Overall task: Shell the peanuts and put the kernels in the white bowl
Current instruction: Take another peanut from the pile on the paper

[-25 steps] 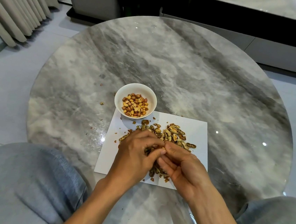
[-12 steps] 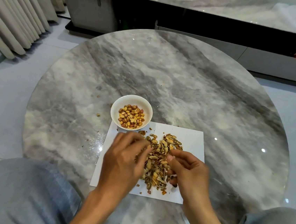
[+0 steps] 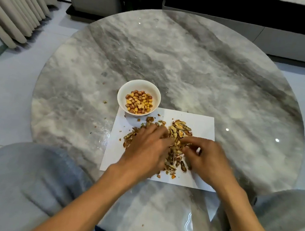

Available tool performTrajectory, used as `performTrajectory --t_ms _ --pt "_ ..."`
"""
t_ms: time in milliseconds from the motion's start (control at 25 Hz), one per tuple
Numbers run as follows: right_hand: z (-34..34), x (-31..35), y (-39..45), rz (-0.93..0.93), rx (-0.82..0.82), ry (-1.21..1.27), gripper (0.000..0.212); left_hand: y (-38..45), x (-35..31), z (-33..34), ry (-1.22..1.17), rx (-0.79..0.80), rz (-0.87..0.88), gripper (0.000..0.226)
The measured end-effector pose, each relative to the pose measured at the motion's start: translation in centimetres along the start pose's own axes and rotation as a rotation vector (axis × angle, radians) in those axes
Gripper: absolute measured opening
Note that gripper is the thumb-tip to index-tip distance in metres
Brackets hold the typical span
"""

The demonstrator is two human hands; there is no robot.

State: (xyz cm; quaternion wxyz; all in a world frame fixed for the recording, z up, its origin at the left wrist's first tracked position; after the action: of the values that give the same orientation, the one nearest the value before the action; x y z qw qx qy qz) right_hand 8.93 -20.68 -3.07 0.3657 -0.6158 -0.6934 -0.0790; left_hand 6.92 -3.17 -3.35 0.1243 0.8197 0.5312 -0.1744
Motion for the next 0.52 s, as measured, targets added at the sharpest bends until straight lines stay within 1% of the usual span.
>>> performTrajectory --t_ms 40,80,120,200,280,360,440,520 --pt "0.7 0.1 0.3 -0.004 0.05 -0.057 0.025 0.3 -0.1 0.9 0.026 0.059 -0.001 0.025" --pt "1.3 0.0 0.3 -0.002 0.06 -0.071 0.024 0.6 0.2 1.3 0.056 0.091 -0.017 0.025" --pt "1.4 -0.2 0.3 0.006 0.026 -0.06 0.022 0.7 0.7 1.3 0.075 0.093 -0.037 0.024" --pt "0.8 -0.7 0.0 0.011 -0.1 -0.004 0.018 0.5 1.7 1.3 0.071 0.057 -0.082 0.019" --pt "0.4 -0.9 0.3 -0.009 -0.157 0.016 0.023 0.3 2.1 1.4 0.051 0.028 -0.106 0.016" --pt "1.1 -0.6 0.8 -0.018 -0.094 -0.003 0.03 0.6 1.9 1.3 0.041 0.004 -0.107 0.015" --pt "2.0 -0.6 1.1 -0.019 -0.04 -0.057 0.028 0.8 1.9 1.6 0.049 0.015 -0.122 0.017" --pt "2.1 -0.8 1.2 0.017 -0.092 -0.072 0.023 0.8 2.2 1.6 0.029 0.006 -0.142 0.016"
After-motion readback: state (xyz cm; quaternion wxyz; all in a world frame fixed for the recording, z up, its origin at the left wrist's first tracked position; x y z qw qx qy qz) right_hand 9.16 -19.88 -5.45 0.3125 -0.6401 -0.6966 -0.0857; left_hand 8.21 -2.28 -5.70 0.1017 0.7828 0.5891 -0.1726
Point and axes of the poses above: each hand's wrist, its own y-axis towards the middle knuckle, its own z-axis out of the palm, x = y × z, the point moved 3 cm from there along y, towards the middle knuckle, and after that the axes turned 8 degrees about x, right-handed, at the moved point
